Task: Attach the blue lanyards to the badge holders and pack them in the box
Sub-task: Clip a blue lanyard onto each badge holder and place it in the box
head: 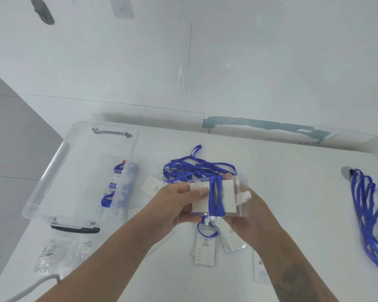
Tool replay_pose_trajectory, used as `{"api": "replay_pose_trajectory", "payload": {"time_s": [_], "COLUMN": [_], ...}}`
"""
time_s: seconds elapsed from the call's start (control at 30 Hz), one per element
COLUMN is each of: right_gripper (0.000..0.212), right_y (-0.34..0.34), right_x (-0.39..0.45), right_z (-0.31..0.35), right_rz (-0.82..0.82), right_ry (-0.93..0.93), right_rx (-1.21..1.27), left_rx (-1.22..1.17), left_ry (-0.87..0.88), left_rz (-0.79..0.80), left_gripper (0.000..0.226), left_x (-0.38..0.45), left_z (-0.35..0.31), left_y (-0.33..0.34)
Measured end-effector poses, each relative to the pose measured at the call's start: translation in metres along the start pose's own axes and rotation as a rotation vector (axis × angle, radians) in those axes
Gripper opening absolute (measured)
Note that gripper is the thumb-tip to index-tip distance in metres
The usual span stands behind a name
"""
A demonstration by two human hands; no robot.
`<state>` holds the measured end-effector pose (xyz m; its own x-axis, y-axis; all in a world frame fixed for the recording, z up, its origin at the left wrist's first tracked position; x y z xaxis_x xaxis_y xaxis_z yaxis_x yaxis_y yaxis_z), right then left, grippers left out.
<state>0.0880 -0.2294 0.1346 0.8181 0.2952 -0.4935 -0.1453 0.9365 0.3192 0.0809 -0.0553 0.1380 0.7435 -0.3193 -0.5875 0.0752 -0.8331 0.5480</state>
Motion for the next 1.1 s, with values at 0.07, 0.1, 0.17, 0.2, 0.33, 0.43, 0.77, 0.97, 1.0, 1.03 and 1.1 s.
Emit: {"api": "replay_pose_trajectory", "payload": {"time_s": [0.07,0.1,0.17,0.2,0.33,0.43,0.77,0.97,1.0,1.03,1.1], "right_gripper": [0.042,0.043,0.048,0.045,0.017,0.017,0.026,0.022,0.02,0.019,0.023], "right_y": [0.004,0.004,0.006,0.008,0.006,0.001,-0.004,-0.006,-0.006,-0.005,-0.003], "right_x": [0.0,0.001,-0.001,0.0,0.003,0.002,0.0,-0.002,-0.003,-0.005,-0.009], "right_z": [0.002,0.005,0.01,0.012,0.014,0.02,0.05,0.048,0.046,0.041,0.031], "right_rz": [-0.12,-0.161,-0.189,-0.185,-0.261,-0.242,0.065,-0.128,-0.156,-0.171,-0.203], "right_ry": [-0.008,-0.004,-0.02,-0.045,-0.199,-0.178,-0.007,-0.06,-0.066,-0.063,-0.027], "right_rx": [-0.01,-0.019,-0.13,-0.259,-0.687,-0.711,-1.054,-0.764,-0.68,-0.595,-0.413], "left_rx": [-0.005,-0.003,0.0,-0.001,0.0,0.127,0.62,0.421,0.383,0.356,0.323], "left_ry": [0.025,0.039,0.066,0.076,0.083,0.091,0.225,0.187,0.189,0.19,0.199], "left_rz": [-0.056,-0.09,-0.166,-0.195,-0.207,-0.187,-0.038,-0.142,-0.174,-0.201,-0.256], "left_gripper": [0.023,0.021,0.019,0.018,0.014,0.013,0.012,0.013,0.015,0.016,0.016], "left_x": [0.0,0.0,0.001,0.002,0.002,0.003,0.001,0.007,0.009,0.011,0.014], "left_z": [0.002,0.002,0.003,0.003,0.002,-0.007,-0.032,-0.027,-0.026,-0.025,-0.024], "left_y": [-0.001,-0.002,-0.005,-0.005,-0.002,-0.004,0.005,-0.004,-0.005,-0.006,-0.006]}}
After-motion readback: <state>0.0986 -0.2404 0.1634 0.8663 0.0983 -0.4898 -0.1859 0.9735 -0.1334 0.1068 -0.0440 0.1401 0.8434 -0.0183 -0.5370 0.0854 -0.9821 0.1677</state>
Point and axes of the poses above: each hand's wrist, its own x-axis towards the middle knuckle, its own y-axis out of the palm, z = x × y, the point moved 1 cm from there along x, towards the middle knuckle, and after that the axes turned 15 degrees about -x, right-handed, at the moved point
